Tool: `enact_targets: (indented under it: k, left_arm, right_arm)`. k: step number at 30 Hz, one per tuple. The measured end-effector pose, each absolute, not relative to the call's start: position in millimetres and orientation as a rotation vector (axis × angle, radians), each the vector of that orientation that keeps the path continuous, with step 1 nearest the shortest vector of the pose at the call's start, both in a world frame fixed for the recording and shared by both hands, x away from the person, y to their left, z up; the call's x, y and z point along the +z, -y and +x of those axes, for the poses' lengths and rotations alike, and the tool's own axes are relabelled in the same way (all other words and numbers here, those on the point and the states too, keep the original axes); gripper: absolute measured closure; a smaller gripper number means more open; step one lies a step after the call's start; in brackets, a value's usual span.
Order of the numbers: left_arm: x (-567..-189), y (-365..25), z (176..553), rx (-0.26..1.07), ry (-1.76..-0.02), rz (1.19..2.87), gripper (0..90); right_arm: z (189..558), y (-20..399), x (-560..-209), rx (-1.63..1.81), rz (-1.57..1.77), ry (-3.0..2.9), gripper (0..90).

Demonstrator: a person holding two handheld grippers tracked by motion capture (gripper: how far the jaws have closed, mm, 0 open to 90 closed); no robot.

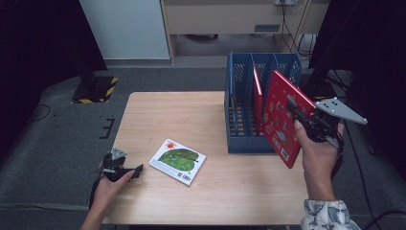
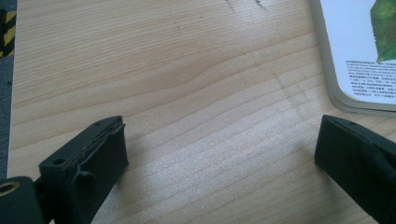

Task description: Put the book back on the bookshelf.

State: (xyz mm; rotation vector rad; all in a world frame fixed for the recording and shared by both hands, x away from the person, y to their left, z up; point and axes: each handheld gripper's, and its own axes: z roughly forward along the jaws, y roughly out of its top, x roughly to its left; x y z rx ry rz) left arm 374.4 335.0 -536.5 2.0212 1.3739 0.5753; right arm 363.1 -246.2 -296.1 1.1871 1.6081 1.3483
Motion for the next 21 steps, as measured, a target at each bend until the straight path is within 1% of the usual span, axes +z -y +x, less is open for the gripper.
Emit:
enact_targets:
  k: [21]
  left_arm:
    - [-536.4, -334.3, 374.7, 0.573, -1.37, 2.025, 1.3]
  right_arm:
    - [397.2, 234.8, -298.9, 1.275, 1.196, -1.587, 79.6]
